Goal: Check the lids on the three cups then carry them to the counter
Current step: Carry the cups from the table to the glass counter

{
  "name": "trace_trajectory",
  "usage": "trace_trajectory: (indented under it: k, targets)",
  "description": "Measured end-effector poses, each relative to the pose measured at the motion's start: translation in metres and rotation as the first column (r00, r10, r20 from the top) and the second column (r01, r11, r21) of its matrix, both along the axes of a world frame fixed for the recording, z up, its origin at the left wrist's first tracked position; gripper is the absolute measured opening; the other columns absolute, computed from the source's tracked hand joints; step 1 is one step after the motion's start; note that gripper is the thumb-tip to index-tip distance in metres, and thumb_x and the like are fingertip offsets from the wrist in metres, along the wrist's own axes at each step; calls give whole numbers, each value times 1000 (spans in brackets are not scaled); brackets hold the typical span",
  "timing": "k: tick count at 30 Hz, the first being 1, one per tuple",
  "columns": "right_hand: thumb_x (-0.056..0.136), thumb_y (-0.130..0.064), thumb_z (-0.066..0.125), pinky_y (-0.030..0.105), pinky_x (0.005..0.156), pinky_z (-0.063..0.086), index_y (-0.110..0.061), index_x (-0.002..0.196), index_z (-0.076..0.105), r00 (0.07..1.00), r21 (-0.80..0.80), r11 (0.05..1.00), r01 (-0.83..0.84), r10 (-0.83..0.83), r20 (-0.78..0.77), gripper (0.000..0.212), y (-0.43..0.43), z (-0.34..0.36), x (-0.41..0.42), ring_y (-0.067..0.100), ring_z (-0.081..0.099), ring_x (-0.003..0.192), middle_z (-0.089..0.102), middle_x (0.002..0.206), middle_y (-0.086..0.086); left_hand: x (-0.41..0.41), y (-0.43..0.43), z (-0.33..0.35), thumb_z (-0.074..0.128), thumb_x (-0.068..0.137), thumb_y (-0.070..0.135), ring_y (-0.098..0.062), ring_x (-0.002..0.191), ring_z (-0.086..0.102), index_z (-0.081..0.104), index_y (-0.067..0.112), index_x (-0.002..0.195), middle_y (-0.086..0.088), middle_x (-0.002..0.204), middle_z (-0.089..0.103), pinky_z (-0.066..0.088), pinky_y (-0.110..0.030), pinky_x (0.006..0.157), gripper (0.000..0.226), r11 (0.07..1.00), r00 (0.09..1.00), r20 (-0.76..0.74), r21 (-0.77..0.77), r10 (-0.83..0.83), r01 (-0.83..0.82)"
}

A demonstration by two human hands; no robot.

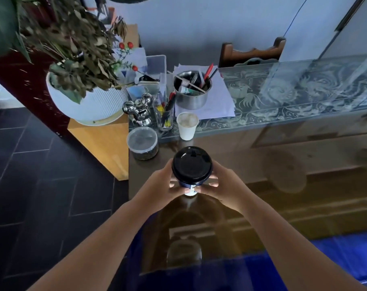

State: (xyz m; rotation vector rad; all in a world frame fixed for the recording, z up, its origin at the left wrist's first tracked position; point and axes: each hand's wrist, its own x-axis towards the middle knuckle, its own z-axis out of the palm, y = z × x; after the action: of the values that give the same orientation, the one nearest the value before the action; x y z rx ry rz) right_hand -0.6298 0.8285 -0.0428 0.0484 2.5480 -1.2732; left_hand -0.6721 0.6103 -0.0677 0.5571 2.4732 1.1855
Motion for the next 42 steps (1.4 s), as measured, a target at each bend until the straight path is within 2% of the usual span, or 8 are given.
trace_trajectory:
  k: [7,13,15,20,27,32,38,42]
  targets:
    - [87,-21,82,9,90,43,-37,151,42,1000,78,997,-9,10,-19,77,0,-17,2,-1,58,117,66,131,-19,4,3,-18,83,87,22,10,112,60,38,36,147,35,114,61,54,-29,104,76,1000,999,33,-22,-1,1]
    - [86,-27,83,47,112,49,-42,151,38,997,77,997,-14,8,71,81,5,-20,3,9,56,134,63,141,-15,8,1,-19,82,86,25,-2,124,60,23,42,154,21,136,59,52,-24,102,92,999,996,93,-50,-9,13]
    - [85,-30,83,47,113,48,-38,153,36,992,90,996,-9,-2,123,83,7,-17,8,14,53,138,57,148,-9,15,-5,-18,82,86,29,-4,129,54,13,41,158,20,149,48,46,-17,100,100,994,993,115,-110,-11,24]
    - [97,-40,67,37,112,44,-23,157,35,978,248,969,-6,-46,204,70,1,-13,27,20,51,140,48,156,0,39,-21,-6,72,93,43,-18,143,49,-1,35,164,2,162,41,43,-39,116,102,946,988,152,-322,20,30]
    - [100,-38,59,43,112,46,-9,152,37,956,385,922,42,-150,254,63,-15,0,61,35,51,136,46,152,15,67,-20,41,65,99,40,-22,152,36,17,18,163,-3,167,32,33,-37,120,83,883,996,89,-468,6,36]
    - [101,-31,57,40,106,48,-12,148,44,951,402,907,124,-225,214,53,-22,17,80,33,55,132,53,148,14,75,-26,61,61,100,38,-25,129,58,42,16,150,-7,141,60,49,-37,105,58,853,998,-11,-521,-55,41]
    - [99,-30,56,39,101,47,-9,144,48,887,392,849,355,-438,147,50,-30,24,126,32,56,128,57,141,14,80,-15,62,60,99,37,-26,110,67,61,15,125,-7,119,69,54,-39,93,35,837,951,-40,-488,-306,249]
    - [98,-36,59,42,103,48,-9,137,53,759,394,727,561,-642,104,47,-45,25,183,34,58,126,60,137,15,87,9,57,61,99,40,-25,119,66,58,15,135,-7,128,68,53,-36,97,43,757,838,-53,-461,-544,463]
